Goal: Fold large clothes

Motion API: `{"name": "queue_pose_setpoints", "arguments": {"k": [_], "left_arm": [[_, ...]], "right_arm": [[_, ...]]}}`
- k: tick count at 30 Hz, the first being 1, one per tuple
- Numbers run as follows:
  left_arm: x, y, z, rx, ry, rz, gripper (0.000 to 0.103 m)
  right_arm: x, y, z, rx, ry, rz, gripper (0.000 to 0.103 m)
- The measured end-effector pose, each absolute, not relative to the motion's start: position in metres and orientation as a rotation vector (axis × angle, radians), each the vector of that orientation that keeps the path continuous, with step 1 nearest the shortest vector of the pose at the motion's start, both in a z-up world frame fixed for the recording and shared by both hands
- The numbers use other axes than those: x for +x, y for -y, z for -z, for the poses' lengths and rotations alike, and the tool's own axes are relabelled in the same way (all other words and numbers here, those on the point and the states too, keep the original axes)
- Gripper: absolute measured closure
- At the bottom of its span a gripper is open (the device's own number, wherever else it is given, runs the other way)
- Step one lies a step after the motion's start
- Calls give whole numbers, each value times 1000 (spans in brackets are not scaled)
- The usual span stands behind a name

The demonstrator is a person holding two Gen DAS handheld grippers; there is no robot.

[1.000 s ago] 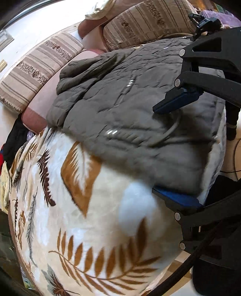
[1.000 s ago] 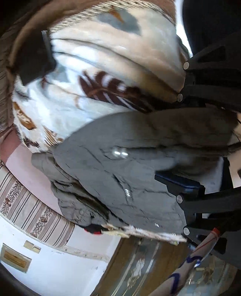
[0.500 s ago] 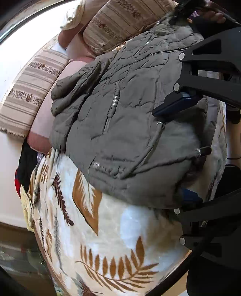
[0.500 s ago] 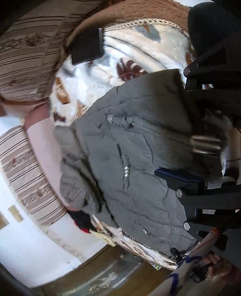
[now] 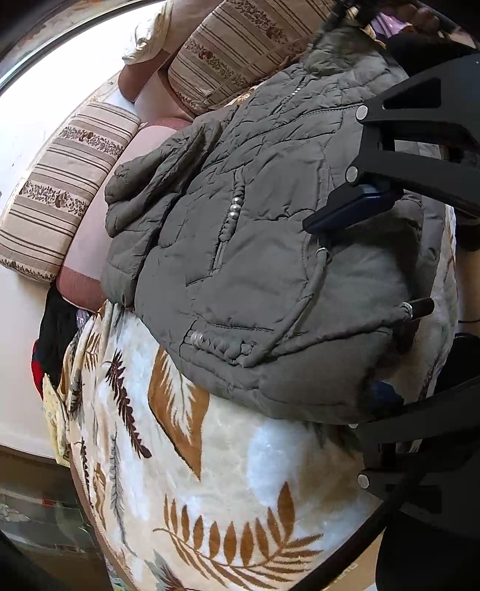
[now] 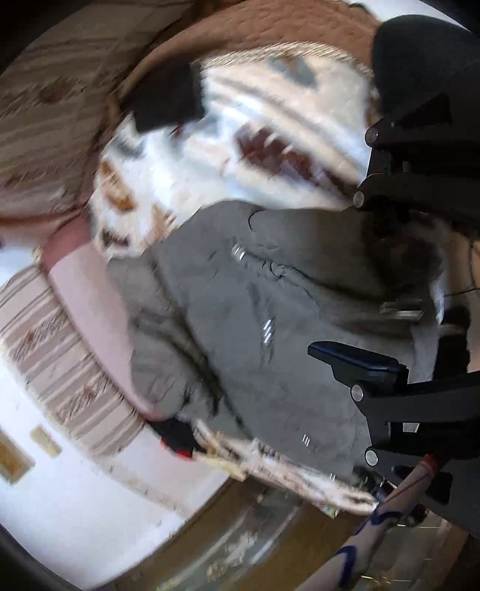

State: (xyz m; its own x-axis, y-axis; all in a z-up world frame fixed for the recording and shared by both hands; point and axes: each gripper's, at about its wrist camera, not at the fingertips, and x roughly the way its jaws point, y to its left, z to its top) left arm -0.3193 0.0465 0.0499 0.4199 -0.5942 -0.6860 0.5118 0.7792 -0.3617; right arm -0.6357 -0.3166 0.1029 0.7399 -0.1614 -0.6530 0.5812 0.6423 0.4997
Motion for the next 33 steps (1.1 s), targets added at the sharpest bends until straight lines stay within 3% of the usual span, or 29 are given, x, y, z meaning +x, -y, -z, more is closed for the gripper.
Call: {"name": "queue_pose_setpoints", "arguments": {"k": [2, 3, 6, 7, 8, 9, 11, 15, 19, 24, 25, 27, 33], "left_arm": [[-319, -46, -49, -99, -903, 694, 33], [-319, -46, -49, -100, -905, 693, 33], [-318, -45, -46, -100, -923, 687, 33], [-317, -44, -45, -95, -930, 682, 33], [-317, -43, -43, -84, -939, 676, 33], [-318, -41, -42, -73, -940, 676, 33], [-321, -39, -45, -50, -917, 681, 40], [-322, -33, -41, -5, -919, 653, 43], [-325, -26, -39, 38, -900, 631, 36], [-326, -24, -39, 56, -888, 623, 35], [-327, -24, -39, 59, -886, 620, 35], [-328, -23, -40, 69, -881, 615, 36], [-343, -9, -46, 197, -801, 545, 40]], "right_arm": [[-626, 315, -103, 735, -593, 441, 45], [-620, 317, -96, 734, -622, 447, 38], [-603, 322, -63, 801, -729, 487, 39], [-604, 320, -56, 823, -714, 483, 43], [-605, 319, -54, 824, -707, 480, 62], [-605, 317, -53, 816, -702, 478, 72], [-609, 314, -52, 807, -686, 482, 79], [-608, 306, -48, 749, -711, 496, 79], [-606, 307, -41, 748, -727, 500, 78], [-604, 301, -38, 747, -738, 475, 62], [-601, 299, -35, 742, -755, 471, 63], [-599, 295, -35, 717, -761, 477, 75], [-595, 292, -35, 679, -770, 483, 78]]}}
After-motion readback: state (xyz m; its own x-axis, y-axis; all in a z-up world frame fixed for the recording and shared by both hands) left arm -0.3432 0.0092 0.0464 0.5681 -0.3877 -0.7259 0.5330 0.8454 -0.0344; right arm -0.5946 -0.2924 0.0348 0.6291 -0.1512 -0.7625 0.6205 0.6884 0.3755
